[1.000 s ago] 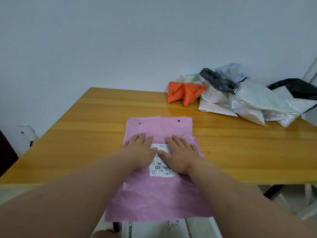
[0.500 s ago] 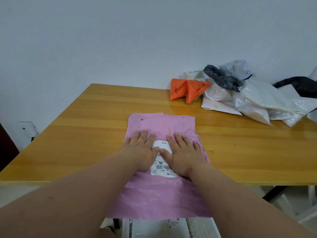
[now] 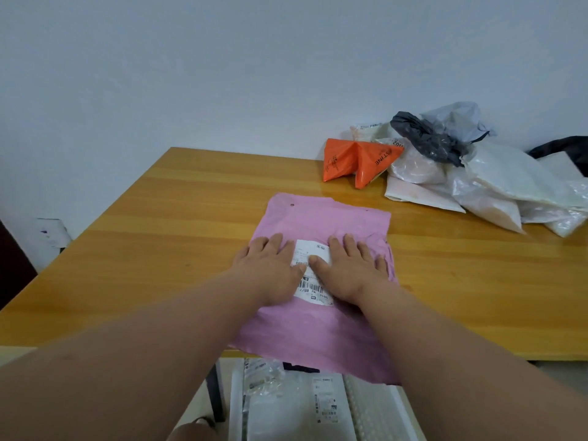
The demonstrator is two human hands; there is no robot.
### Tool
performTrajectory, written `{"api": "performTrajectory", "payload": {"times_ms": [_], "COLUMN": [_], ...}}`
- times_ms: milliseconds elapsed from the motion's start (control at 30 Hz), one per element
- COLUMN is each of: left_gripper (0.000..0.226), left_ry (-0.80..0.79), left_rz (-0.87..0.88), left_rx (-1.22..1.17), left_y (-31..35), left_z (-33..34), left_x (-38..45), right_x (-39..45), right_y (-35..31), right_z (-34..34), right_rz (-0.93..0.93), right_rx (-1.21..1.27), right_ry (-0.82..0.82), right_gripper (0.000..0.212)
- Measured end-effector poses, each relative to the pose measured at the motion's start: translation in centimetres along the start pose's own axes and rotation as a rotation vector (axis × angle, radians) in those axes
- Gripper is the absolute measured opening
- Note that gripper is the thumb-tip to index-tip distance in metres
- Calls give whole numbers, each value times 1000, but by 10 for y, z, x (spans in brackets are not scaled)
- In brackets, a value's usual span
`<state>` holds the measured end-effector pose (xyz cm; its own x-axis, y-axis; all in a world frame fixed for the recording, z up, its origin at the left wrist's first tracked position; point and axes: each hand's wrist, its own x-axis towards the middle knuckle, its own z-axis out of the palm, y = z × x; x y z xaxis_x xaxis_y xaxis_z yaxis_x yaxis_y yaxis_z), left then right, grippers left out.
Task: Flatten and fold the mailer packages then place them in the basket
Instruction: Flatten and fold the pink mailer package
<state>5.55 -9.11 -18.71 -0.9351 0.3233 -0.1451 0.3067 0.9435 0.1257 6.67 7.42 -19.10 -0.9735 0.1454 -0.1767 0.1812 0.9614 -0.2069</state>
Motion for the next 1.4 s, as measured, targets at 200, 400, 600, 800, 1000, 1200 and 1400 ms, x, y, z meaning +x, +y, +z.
{"api": "performTrajectory", "payload": {"times_ms": [200, 400, 600, 800, 1000, 1200, 1400], "left_gripper": [65, 63, 62, 62, 57, 44, 52], "left_ry": [62, 118, 141, 148, 271, 156, -70], "left_rz": [11, 23, 34, 43, 10, 32, -102], "left_rx": [1, 8, 18, 3, 90, 211, 47], "left_y": [-3, -5, -5, -6, -5, -5, -12], "left_z": [14, 20, 20, 17, 2, -25, -29], "left_x": [1, -3, -5, -9, -25, -27, -12], "right_x": [-20, -30, -28, -30, -36, -44, -55], "right_y": [2, 4, 3, 1, -7, -15, -1], "right_z": [-1, 13, 14, 11, 8, -16, -27], "right_rz": [-123, -141, -128, -95, 29, 37, -107], "right_rx": [-16, -96, -115, -108, -63, -117, -34], "right_ry": [63, 44, 36, 10, -48, -44, 191], "right_gripper": [73, 83, 84, 87, 87, 81, 16]}}
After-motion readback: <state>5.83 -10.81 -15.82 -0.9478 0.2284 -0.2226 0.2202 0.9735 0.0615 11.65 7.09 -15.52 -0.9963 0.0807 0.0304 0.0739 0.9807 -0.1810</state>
